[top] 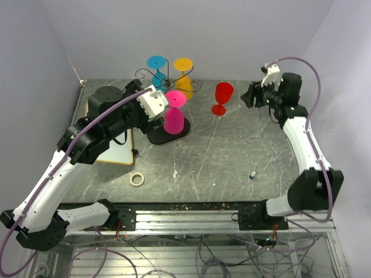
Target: Place the wine glass upside down on the wine glass rack
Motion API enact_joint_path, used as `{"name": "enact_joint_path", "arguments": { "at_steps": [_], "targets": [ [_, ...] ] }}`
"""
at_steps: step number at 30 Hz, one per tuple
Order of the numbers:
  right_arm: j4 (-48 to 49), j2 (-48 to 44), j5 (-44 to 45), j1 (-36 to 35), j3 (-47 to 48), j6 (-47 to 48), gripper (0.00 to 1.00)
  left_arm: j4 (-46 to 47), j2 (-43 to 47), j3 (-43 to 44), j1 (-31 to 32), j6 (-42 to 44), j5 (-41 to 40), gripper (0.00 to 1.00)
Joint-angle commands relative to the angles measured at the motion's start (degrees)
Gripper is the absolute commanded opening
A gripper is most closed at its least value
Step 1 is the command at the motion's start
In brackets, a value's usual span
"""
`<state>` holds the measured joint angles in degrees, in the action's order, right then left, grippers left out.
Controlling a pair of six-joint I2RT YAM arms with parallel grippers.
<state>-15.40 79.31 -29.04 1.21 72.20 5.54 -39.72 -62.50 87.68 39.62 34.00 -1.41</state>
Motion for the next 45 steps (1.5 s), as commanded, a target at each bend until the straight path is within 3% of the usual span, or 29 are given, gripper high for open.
{"name": "enact_joint_path", "arguments": {
  "at_steps": [1,12,23,32,39,45],
  "targets": [
    [-0.8,9.6,10.0,-2.6,9.6,-4.8,0.55,2.5,1.7,-0.4,-2.1,-1.6,1.5,1.00],
    [-10.5,32.7,17.9,-6.5,33.6,-6.4,0.48,1.5,0.7,0.5,-4.4,-2.1,2.1,0.98],
    [-16.3,43.5,18.1,-7.1,43.4,-4.9,0.36,0.5,-3.9,5.6,-4.0,-2.0,1.2,0.96],
    [-18.9,46.0,17.7,-7.3,45.5,-4.0,0.23,1.0,-5.7,6.5,-2.1,-1.3,-2.1,0.96],
    [-18.9,41.3,18.6,-7.0,44.5,-2.9,0.01,2.8,-4.8,5.5,-1.7,-4.0,-5.4,0.97],
    [-19.1,33.8,21.7,-7.0,42.6,0.1,0.00,4.4,-4.6,6.0,-1.7,-5.5,-7.4,1.00]
  ]
}}
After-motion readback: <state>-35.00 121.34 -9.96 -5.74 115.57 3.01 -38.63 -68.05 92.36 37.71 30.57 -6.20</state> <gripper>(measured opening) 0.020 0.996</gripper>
